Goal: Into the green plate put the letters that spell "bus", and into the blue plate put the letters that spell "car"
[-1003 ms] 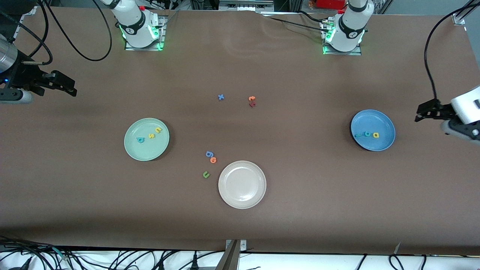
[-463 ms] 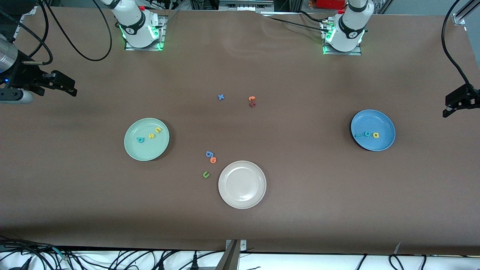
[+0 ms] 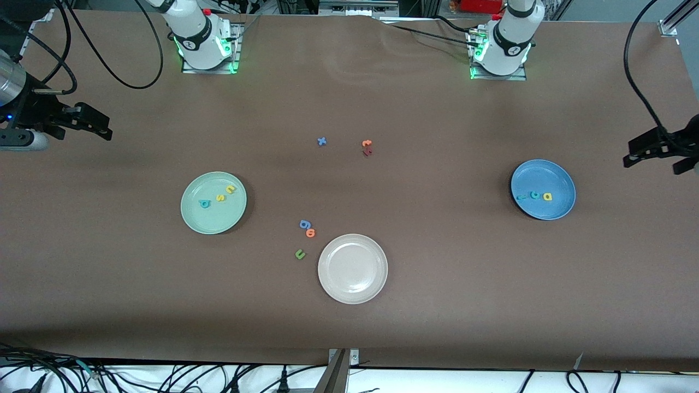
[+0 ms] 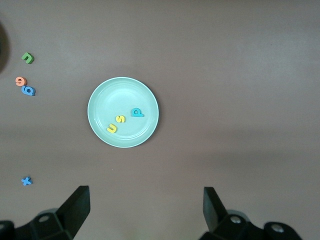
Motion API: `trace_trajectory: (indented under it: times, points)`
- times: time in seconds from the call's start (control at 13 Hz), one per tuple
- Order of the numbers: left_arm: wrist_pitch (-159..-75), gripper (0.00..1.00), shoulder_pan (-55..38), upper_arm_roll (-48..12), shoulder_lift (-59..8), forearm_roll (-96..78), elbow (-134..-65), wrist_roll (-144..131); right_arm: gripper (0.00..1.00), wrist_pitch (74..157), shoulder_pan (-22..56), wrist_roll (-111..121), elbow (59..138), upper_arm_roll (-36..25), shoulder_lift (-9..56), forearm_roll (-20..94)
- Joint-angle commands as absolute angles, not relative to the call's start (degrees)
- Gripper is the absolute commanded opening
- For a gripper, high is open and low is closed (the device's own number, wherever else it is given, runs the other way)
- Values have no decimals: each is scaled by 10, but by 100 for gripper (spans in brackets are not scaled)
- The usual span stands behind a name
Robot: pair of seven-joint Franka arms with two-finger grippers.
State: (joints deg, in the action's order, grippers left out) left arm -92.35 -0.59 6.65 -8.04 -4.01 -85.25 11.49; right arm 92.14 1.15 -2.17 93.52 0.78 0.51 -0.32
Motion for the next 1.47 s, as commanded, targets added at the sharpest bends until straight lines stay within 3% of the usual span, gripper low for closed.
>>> trace_trajectory:
  times: [0.0,0.31,0.69,1.0,1.39]
  points:
    - [-919,100,-5,62,-78,-53,-861,80,100,918,11,-17,923,8,11,4]
    - [-919,100,4,58,-78,-53,-856,77,100,917,11,-17,922,9,11,4]
    - [-901,100,69,-22,-69,-46,-866,60,100,918,11,-16,922,9,11,4]
    - [-896,100,64,-23,6,-45,-941,53,100,918,11,-16,922,9,11,4]
    - [-849,100,62,-41,20,-43,-933,53,100,918,11,-16,922,9,11,4]
